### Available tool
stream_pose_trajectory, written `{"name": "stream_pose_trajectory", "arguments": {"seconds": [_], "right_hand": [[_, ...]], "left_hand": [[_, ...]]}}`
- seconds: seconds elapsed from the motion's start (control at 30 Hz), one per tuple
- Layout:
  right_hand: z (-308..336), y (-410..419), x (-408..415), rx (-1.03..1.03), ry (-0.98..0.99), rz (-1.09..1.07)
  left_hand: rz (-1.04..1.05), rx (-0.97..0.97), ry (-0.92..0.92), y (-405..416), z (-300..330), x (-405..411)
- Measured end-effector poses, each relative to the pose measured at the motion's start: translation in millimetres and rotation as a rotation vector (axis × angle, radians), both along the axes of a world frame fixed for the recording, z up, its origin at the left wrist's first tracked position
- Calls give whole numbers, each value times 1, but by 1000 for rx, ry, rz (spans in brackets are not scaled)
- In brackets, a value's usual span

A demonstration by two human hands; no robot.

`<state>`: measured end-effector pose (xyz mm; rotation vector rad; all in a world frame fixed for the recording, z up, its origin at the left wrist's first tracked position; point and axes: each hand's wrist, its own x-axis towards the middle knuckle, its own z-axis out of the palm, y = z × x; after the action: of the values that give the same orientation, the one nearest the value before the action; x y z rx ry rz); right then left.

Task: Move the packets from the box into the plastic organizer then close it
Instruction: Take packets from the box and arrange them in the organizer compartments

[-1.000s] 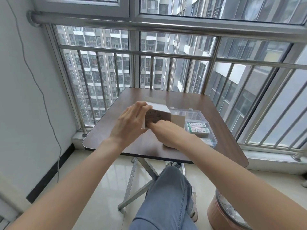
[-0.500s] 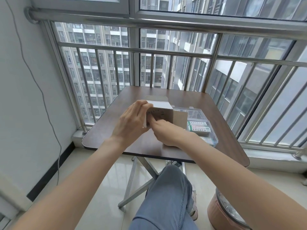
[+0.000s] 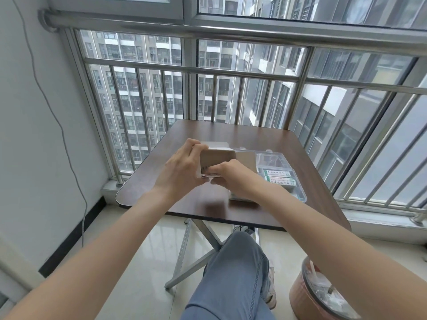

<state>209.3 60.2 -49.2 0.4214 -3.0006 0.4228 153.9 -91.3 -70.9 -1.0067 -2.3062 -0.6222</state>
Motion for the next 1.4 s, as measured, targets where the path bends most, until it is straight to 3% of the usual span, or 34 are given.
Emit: {"name": "stream_pose_trajectory", "arguments": {"seconds": [0.3, 0.47, 0.63, 0.77, 0.93, 1.0, 1.13, 1.33, 1.4], "right_hand": [[5, 3, -20, -231, -114, -79], [10, 4, -42, -138, -83, -128], [11, 5, -63, -221, -25, -142], [15, 12, -77, -426, 56, -219], [17, 24, -80, -1016, 12, -375], [16, 27, -72, -1272, -53, -360], [9, 33, -51, -1523, -94, -309], [7, 50, -25, -1667, -17, -346], [8, 55, -16, -1632, -11, -358]], "left_hand": [[6, -56, -185, 4, 0, -15], [-19, -119, -362, 3, -2, -37], [62, -274, -416, 1, 1, -58], [109, -334, -487, -4, 2, -74], [120, -394, -523, -6, 12, -86], [92, -334, -496, -1, 15, -82], [-151, 104, -369, 22, 21, -56], [-283, 483, -846, 63, 27, -21], [-274, 495, -978, 76, 27, -16]]}}
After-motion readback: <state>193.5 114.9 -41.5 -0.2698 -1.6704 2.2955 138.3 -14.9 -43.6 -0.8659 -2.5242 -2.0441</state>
